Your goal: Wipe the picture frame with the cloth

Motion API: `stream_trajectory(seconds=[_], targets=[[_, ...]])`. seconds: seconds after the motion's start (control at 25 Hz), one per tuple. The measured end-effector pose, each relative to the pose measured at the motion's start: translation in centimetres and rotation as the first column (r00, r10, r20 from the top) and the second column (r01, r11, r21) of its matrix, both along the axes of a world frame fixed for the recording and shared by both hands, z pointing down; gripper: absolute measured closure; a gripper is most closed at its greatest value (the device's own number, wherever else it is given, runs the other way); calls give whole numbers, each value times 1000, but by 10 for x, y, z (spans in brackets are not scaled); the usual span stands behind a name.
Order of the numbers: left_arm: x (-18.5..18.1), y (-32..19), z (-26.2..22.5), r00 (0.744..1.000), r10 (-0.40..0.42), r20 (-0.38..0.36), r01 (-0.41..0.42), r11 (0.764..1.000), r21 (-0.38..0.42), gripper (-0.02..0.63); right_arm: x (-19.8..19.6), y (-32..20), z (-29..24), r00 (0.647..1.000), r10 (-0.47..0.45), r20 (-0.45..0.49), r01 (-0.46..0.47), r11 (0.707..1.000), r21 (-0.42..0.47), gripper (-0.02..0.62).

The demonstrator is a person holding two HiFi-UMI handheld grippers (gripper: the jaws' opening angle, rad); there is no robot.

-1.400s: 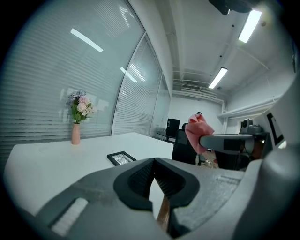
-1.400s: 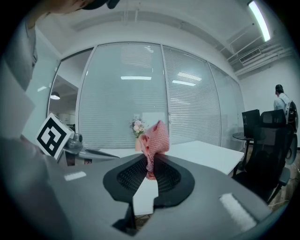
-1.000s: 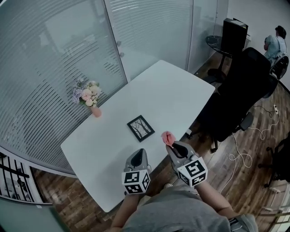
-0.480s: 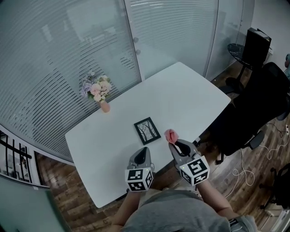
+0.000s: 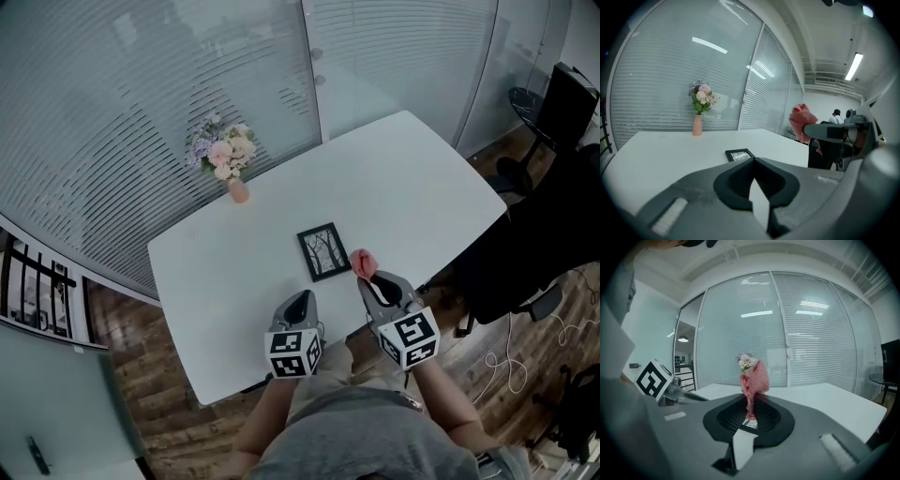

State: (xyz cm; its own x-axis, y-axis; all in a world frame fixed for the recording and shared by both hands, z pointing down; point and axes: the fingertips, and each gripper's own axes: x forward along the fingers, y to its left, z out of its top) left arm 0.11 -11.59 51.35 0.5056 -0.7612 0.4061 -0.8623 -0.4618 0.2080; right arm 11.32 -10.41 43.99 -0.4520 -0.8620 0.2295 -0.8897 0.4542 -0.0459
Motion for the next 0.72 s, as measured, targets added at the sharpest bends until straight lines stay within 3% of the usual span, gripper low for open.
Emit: stream_trajectory(seconds=[0.72], targets=[[12,-56,71,999,12,43,-5,987,-162,603,-32,-99,35,978,-170,-123,163,985,-61,552]])
